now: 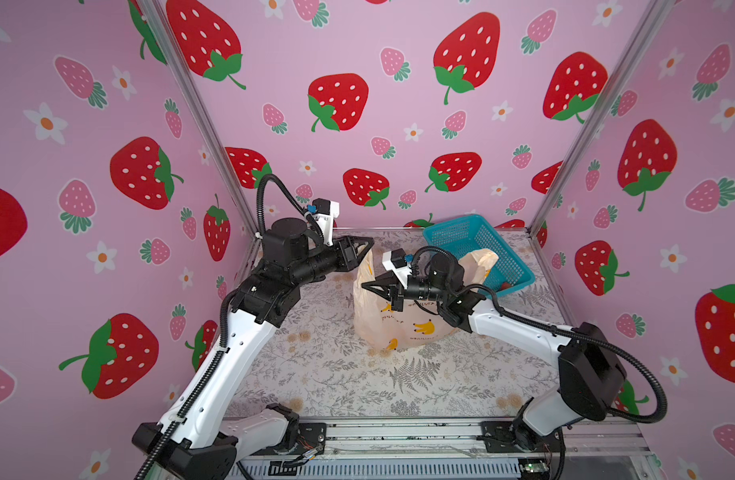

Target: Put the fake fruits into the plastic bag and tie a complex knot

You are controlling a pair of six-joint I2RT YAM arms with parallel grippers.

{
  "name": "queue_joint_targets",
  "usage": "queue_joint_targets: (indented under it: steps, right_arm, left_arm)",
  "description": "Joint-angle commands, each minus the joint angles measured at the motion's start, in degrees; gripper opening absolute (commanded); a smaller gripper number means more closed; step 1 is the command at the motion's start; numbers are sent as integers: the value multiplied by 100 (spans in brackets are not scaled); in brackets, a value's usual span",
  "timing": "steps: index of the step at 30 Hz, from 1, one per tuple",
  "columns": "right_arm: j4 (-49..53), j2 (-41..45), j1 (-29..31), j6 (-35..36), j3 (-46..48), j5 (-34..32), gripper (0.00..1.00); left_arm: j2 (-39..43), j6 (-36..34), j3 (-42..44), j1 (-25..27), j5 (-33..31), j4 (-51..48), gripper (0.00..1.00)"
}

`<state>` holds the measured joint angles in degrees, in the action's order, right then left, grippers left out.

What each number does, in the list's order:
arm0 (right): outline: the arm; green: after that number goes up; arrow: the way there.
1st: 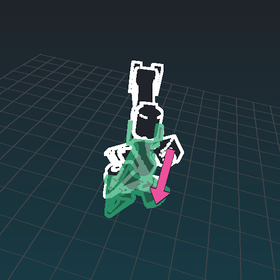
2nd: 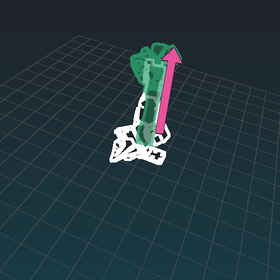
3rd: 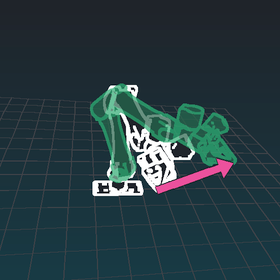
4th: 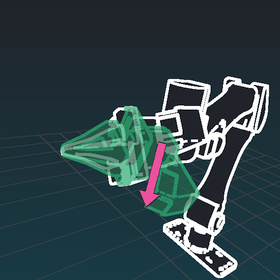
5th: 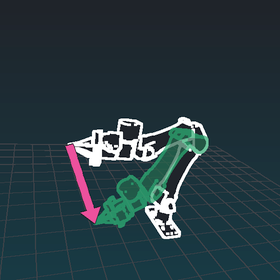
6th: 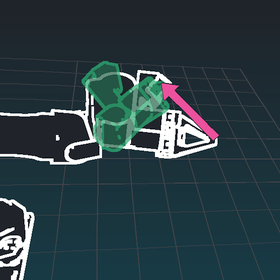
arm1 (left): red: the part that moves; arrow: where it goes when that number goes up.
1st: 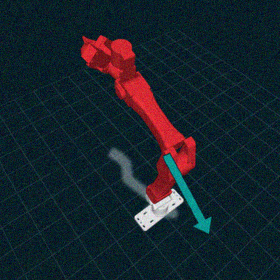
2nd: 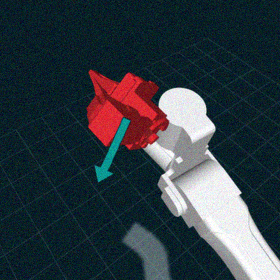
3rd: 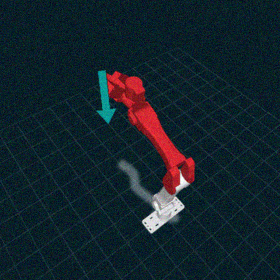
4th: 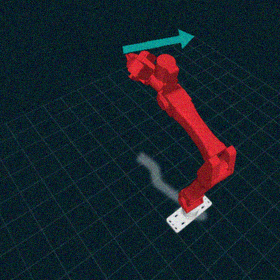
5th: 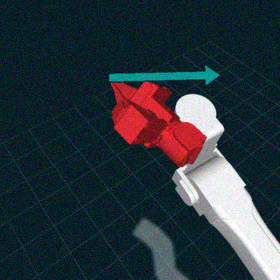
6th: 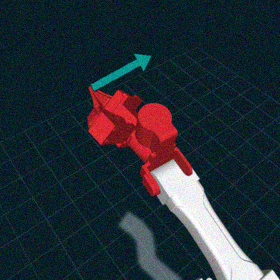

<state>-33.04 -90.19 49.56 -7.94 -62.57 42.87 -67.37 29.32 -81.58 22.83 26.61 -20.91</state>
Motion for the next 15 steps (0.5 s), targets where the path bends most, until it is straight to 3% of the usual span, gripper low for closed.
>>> queue_joint_targets:
  steps: [1, 8, 15]
  right_arm:
    - [71, 241, -31, 263, 78, 428, 0]
    - [198, 483, -206, 382, 210, 1096, 0]
    - [336, 568, -297, 495, 212, 1446, 0]
  left_arm:
    - [200, -807, -163, -67, 567, -94, 47]
    - [466, -2042, -47, -129, 767, -626, 68]
    - [142, -2157, -168, -134, 1500, -821, 69]
